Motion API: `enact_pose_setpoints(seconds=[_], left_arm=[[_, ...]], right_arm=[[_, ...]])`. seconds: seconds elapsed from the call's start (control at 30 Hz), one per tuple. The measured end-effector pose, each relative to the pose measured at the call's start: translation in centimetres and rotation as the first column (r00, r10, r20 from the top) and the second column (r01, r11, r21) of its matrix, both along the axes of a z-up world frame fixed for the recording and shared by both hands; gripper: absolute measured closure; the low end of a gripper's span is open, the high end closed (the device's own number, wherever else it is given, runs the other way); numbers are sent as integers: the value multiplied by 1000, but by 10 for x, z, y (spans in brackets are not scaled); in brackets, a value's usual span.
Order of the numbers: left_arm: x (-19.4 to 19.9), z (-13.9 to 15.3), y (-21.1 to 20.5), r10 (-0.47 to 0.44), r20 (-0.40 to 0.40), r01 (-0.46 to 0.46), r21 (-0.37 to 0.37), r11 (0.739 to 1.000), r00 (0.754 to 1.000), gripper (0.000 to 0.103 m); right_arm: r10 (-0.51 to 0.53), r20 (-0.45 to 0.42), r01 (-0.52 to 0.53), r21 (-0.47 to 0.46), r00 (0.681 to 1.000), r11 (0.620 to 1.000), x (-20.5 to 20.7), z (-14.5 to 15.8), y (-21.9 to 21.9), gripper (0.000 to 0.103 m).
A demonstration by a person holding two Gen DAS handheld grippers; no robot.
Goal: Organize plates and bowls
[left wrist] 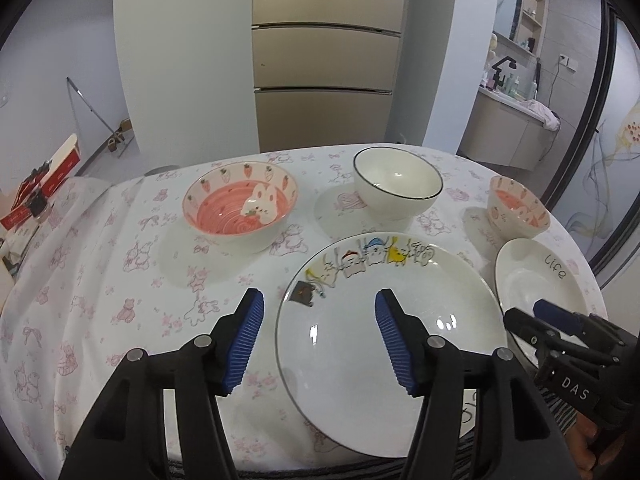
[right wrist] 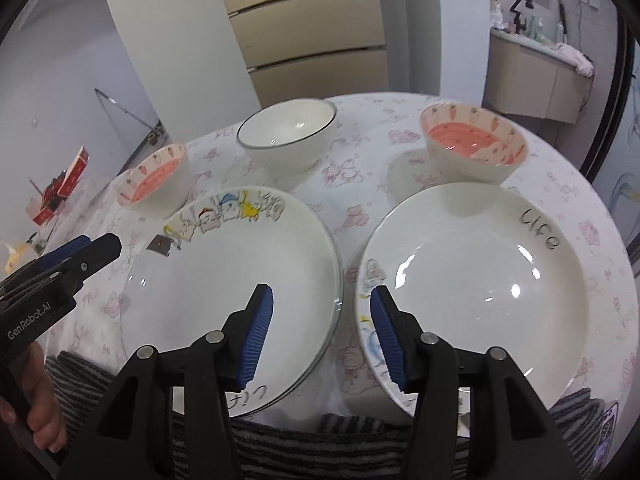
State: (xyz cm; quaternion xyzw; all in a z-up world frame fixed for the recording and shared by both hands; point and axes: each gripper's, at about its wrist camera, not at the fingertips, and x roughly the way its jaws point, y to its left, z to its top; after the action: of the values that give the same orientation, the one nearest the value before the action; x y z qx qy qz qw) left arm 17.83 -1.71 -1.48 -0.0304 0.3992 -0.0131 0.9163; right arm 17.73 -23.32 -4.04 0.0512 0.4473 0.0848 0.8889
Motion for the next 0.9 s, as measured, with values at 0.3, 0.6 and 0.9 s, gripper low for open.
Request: enact_pose_setpoints(seconds=[0.3, 0.6, 0.9], left_arm=[[-3, 14, -26, -34, 88, 35, -10, 999, 996, 25], [8, 16, -71, -97, 107, 102, -43, 994, 990, 22], [15, 12, -111, -185, 102, 189, -33, 981, 977, 22]], right_arm=[[-86, 149, 98, -76, 985, 992, -9, 24, -34, 48], [-194, 183, 209, -67, 964, 976, -17, 25, -87, 46], [-319, 192, 328, -18, 928, 944, -21, 22, -130, 46]])
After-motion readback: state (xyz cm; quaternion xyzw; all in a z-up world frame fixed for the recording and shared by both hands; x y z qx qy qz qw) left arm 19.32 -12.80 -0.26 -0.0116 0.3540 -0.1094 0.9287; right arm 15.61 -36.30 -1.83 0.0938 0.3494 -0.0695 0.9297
